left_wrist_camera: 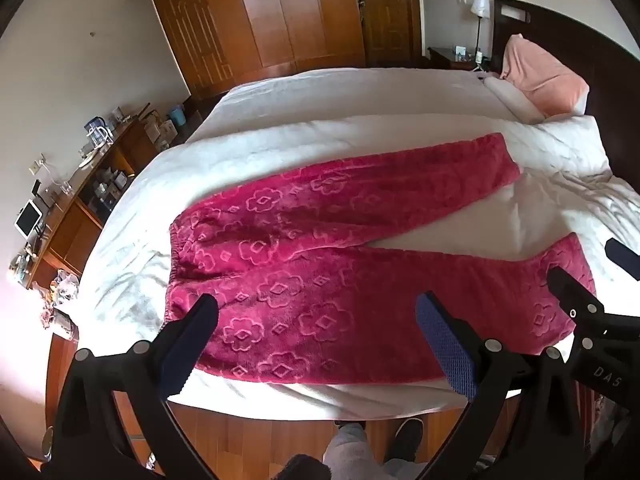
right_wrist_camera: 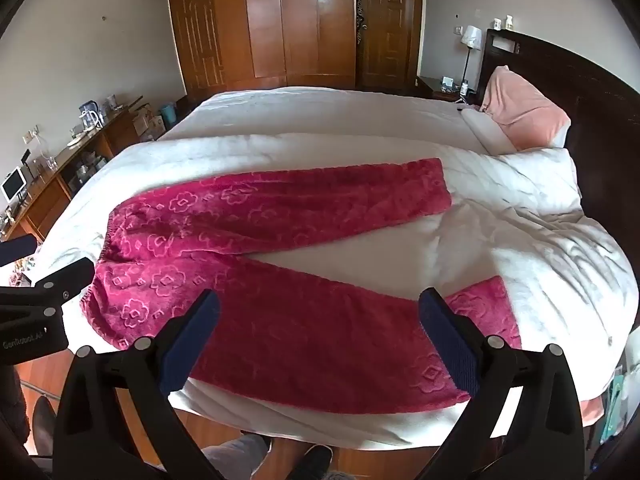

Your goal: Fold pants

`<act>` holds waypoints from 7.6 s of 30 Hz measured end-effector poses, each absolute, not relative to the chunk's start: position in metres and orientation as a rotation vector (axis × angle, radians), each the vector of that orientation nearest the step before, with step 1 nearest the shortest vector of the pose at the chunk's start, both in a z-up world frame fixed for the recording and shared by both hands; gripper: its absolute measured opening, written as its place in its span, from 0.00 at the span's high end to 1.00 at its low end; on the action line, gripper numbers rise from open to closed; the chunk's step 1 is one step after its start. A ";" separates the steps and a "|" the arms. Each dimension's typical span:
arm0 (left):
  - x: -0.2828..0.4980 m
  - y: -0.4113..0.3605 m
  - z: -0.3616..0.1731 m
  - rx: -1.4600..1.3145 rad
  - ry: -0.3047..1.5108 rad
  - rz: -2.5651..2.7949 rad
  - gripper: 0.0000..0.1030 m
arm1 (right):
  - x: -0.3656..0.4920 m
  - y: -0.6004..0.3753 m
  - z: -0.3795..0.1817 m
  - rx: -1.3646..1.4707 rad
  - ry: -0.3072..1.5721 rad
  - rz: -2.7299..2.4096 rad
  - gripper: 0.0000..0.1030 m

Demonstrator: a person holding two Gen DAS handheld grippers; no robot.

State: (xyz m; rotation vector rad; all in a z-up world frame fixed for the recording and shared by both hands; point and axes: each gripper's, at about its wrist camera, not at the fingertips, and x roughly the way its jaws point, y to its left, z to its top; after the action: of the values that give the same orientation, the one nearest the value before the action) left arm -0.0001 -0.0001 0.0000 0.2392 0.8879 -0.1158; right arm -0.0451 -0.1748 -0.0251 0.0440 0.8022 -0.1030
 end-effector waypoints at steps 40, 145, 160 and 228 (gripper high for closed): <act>-0.008 -0.053 -0.029 0.322 0.980 -0.161 0.05 | -0.066 -0.233 -0.040 0.099 0.844 -0.210 0.03; 0.436 0.007 -0.282 0.129 1.440 0.163 0.05 | 0.273 -0.538 -0.259 0.926 1.018 -0.355 0.37; 0.516 -0.023 -0.286 0.146 1.403 0.176 0.05 | 0.286 -0.531 -0.241 0.577 1.159 -0.440 0.82; 0.628 0.430 -0.275 -0.113 1.309 0.298 0.05 | 0.318 -0.194 -0.185 0.067 1.163 -0.267 0.50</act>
State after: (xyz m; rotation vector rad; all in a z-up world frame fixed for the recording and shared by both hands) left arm 0.6275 0.4296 -0.2747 -0.1129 1.3087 0.2980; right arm 0.3180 -0.1943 -0.1850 0.0674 1.1627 -0.2673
